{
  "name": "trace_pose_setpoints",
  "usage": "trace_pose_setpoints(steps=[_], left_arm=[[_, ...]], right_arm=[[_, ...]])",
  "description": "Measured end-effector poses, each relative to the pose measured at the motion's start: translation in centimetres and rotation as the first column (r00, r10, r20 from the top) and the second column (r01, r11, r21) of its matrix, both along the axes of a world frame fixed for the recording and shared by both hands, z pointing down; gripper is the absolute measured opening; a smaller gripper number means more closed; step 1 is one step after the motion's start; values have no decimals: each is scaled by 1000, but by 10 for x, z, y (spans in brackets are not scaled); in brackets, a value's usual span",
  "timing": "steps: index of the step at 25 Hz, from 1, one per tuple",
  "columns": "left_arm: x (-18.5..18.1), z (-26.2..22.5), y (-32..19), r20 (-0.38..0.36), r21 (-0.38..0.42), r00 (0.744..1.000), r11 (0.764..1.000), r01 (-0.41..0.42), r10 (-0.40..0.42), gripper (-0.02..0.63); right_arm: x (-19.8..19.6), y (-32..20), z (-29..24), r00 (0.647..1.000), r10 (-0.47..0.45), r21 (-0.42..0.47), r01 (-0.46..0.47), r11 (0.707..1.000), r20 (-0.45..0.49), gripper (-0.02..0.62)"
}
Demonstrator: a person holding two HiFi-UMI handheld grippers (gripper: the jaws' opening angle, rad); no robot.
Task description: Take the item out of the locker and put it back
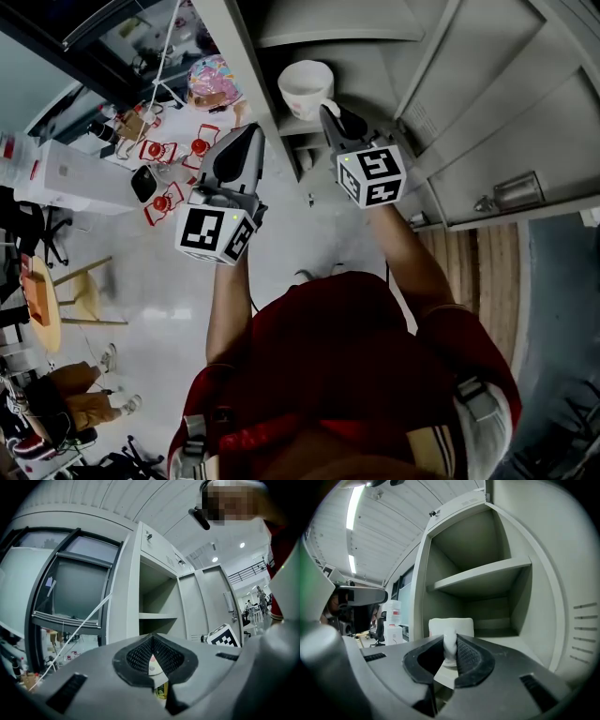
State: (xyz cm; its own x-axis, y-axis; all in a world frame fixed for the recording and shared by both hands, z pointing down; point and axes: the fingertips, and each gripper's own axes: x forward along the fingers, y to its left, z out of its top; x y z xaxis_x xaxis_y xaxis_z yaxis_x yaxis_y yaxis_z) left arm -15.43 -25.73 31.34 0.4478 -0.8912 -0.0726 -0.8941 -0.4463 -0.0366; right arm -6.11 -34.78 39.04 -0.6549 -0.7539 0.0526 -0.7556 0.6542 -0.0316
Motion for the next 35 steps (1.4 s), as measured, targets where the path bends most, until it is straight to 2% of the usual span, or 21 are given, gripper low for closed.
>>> trace_pose_setpoints(steps=[12, 17, 35], left_arm=[[-6, 10, -10, -2, -20, 1000, 999, 25, -25, 6], [-10, 11, -14, 0, -28, 1000, 999, 31, -31, 6], [-17, 16, -11, -12, -33, 999, 999, 36, -37, 6]], right_arm=[[-18, -20, 12, 1000, -26, -22, 26, 999, -14, 37], [-29, -24, 12, 998, -30, -24, 28, 999, -55, 38], [-44, -28, 20, 990, 47, -81, -58, 995, -133, 41]])
